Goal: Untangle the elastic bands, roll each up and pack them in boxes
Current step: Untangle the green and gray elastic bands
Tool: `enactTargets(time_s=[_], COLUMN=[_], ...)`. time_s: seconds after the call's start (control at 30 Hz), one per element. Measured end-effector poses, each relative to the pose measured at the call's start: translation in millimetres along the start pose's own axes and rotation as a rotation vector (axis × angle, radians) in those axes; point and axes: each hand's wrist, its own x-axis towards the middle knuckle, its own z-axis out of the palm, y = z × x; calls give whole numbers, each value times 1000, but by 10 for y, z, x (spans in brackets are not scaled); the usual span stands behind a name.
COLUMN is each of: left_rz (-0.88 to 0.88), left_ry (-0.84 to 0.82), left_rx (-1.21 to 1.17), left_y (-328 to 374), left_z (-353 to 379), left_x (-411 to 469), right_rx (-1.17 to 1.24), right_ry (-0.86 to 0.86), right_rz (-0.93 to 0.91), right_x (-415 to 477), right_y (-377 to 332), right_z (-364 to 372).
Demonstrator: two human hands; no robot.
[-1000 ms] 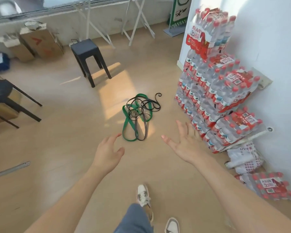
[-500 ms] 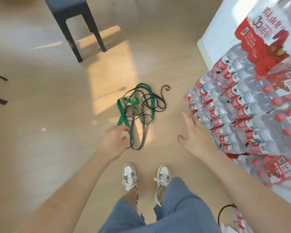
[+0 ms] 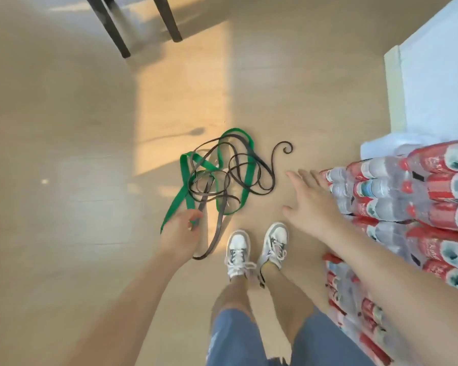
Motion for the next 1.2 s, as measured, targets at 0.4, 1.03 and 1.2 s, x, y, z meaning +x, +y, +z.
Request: enactTargets(time_s=[0.4,1.03,1.2], left_rz=[-101,-285,-18], left_ry=[-25,224,109], left_rx=[273,-444,-675], left_y=[-333,-335,563], left_z=[1563,1656,506], left_x=[2824,3325,1970], right_rx=[-43,1248,975], right_ry=[-201,-410,-217], right_rz=[115,456,18], right_x=[2914,3135,2136], right_y=[540,321,-9], right_z=[1338,2607,1146])
